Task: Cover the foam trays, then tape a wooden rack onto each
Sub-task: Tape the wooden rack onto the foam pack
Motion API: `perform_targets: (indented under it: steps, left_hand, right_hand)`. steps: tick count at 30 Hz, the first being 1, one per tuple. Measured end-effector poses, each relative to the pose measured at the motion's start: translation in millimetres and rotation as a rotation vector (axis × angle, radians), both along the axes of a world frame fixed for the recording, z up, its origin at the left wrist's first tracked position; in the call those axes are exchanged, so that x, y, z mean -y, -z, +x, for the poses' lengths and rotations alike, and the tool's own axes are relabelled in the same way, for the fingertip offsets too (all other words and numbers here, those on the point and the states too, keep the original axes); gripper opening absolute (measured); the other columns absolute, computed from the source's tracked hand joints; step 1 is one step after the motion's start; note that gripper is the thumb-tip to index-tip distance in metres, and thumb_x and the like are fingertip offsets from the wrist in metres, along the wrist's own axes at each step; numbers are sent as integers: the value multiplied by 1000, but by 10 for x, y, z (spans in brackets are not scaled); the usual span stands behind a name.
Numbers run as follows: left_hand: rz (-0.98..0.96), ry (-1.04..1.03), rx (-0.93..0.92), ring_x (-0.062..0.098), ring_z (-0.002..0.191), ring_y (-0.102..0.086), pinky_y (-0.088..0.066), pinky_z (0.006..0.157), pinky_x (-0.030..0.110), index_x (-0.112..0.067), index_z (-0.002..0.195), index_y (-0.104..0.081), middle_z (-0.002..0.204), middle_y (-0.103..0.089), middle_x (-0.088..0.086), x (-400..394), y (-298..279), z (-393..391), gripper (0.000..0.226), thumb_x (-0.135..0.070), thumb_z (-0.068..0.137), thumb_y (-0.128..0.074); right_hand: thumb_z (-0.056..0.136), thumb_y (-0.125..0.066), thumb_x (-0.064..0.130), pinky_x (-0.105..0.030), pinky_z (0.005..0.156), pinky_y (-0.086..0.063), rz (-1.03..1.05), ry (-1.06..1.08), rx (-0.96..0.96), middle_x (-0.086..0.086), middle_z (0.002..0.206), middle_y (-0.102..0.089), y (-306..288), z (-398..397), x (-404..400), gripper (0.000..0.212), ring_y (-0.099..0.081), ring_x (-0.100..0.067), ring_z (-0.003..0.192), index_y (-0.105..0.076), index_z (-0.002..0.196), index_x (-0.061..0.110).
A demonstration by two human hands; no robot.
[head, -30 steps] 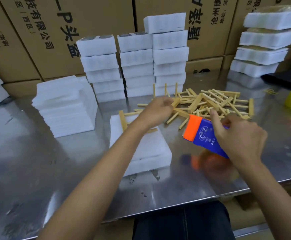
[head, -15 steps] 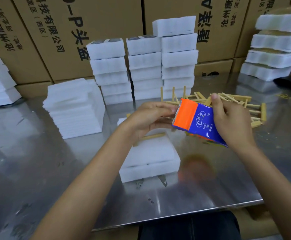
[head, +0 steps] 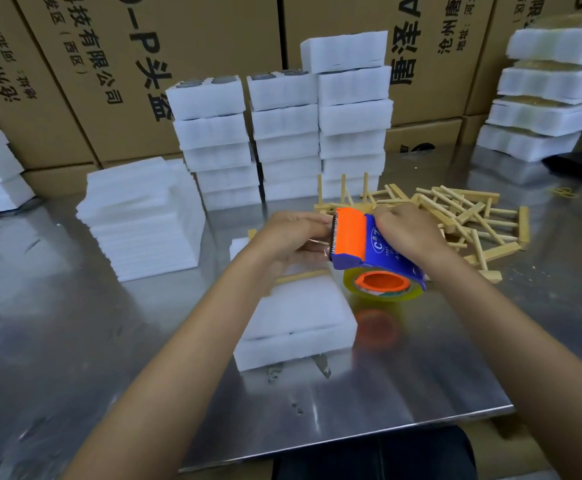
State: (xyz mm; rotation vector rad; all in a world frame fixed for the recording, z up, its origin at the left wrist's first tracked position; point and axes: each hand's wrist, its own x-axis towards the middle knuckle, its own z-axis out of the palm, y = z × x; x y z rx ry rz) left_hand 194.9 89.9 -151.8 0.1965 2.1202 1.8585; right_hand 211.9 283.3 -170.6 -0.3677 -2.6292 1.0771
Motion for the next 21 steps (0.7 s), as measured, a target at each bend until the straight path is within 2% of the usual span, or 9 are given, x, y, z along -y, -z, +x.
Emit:
perform_targets:
  steps: [4, 6, 10, 13, 16, 21]
  left_hand:
    - [-35, -80, -34, 15, 58, -69, -57, 54, 25, -10, 104, -73, 75, -74, 9, 67, 7, -32, 22, 3, 89, -64]
    - [-50, -107, -95, 14, 56, -68, -57, 52, 24, -15, 101, -71, 73, -73, 10, 79, 7, 5, 22, 3, 89, -66]
    - [-30, -158, -178, 13, 52, -68, -58, 52, 24, -16, 101, -69, 68, -73, 7, 110, -64, 57, 26, 6, 89, -65]
    - [59, -201, -199, 14, 50, -65, -61, 57, 28, -9, 106, -65, 62, -71, 6, 218, -177, 35, 26, 9, 88, -66]
    - [81, -234, -242, 16, 53, -66, -60, 59, 29, -10, 102, -63, 68, -72, 9, 362, -275, 36, 23, 7, 87, -69]
    - [163, -406, -334, 18, 55, -68, -61, 62, 29, -14, 88, -57, 69, -73, 13, 873, -316, 33, 24, 8, 87, -67]
  right_hand:
    - [99, -34, 43, -29, 50, -23, 157, 71, -110, -4, 56, -50, 98, 35, 114, 53, -48, -18, 54, -42, 56, 12]
    - [98, -34, 45, -28, 50, -23, 207, 86, -148, -4, 55, -51, 132, 54, 129, 56, -48, -17, 53, -43, 55, 12]
    - [98, -33, 50, -30, 51, -25, 192, -16, -127, -6, 55, -51, 43, -13, 111, 59, -50, -21, 53, -43, 55, 12]
    - [97, -30, 54, -30, 52, -25, 303, -68, -125, -6, 62, -54, -171, -148, 99, 60, -52, -21, 59, -53, 60, 12]
    - [94, -26, 60, -31, 55, -28, 350, -146, -85, -5, 70, -55, -368, -287, 151, 58, -54, -22, 67, -55, 70, 15]
    - [92, -23, 61, -31, 54, -25, 444, -242, -74, -4, 74, -53, -489, -483, 287, 54, -50, -19, 68, -50, 71, 19]
